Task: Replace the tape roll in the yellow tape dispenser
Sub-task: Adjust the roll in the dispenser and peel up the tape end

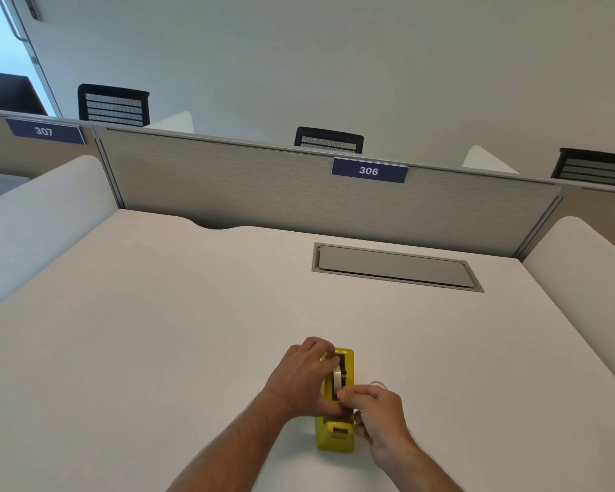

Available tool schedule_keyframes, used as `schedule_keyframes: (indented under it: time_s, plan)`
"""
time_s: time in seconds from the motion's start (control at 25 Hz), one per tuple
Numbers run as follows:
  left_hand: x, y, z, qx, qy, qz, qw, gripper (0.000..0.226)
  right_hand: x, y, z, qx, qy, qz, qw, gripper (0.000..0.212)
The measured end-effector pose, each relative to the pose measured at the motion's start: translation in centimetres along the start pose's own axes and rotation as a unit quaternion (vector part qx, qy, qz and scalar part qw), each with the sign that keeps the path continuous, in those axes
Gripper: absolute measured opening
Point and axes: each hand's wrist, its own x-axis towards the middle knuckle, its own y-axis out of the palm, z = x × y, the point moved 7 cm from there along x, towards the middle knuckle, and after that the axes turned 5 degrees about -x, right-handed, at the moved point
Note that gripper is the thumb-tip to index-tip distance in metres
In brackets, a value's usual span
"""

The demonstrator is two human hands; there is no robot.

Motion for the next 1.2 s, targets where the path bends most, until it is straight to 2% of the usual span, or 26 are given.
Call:
schedule_keyframes:
  time_s: [0.08,0.32,0.48,0.64,0.76,0.92,1.08,1.2]
  plan:
    - [0.0,0.1,0.0,-0.001,-0.003,0.0,1.0,0.084,0.0,-0.1,0.1,-0.01,-0.002,0.0,1.0,0.002]
    - [-0.1,0.1,0.2,-0.012,-0.006,-0.002,1.0,0.087,0.1,-1.1,0.4,-0.007,-0.009,0.008,1.0,0.007]
    - [0.0,0.8,0.6,-0.015,-0.029,0.02,0.999,0.084,0.8,-3.0,0.9,-0.004,-0.023,-0.02,1.0,0.022]
    - [-0.2,1.1,1.0,-0.055,-0.057,0.015,0.997,0.083,1.7,-4.1,1.3,-0.088,-0.057,-0.022,0.994,0.012]
    - [-0.5,1.1,1.4,-0.094,-0.07,-0.005,0.993,0.075,1.9,-4.1,1.2,-0.229,-0.073,0.02,0.97,0.015]
    - [-0.6,1.4,1.8,-0.139,-0.093,-0.013,0.986,0.064,1.3,-4.2,2.6,-0.447,-0.161,-0.015,0.88,0.015]
    - [-0.6,1.6,2.0,-0.166,-0.106,-0.02,0.98,0.062,1.0,-3.9,3.2,-0.47,-0.199,-0.003,0.86,0.016]
    - [-0.7,1.6,2.0,-0.18,-0.114,-0.024,0.977,0.068,0.6,-3.5,3.9,-0.429,-0.244,0.002,0.869,0.004]
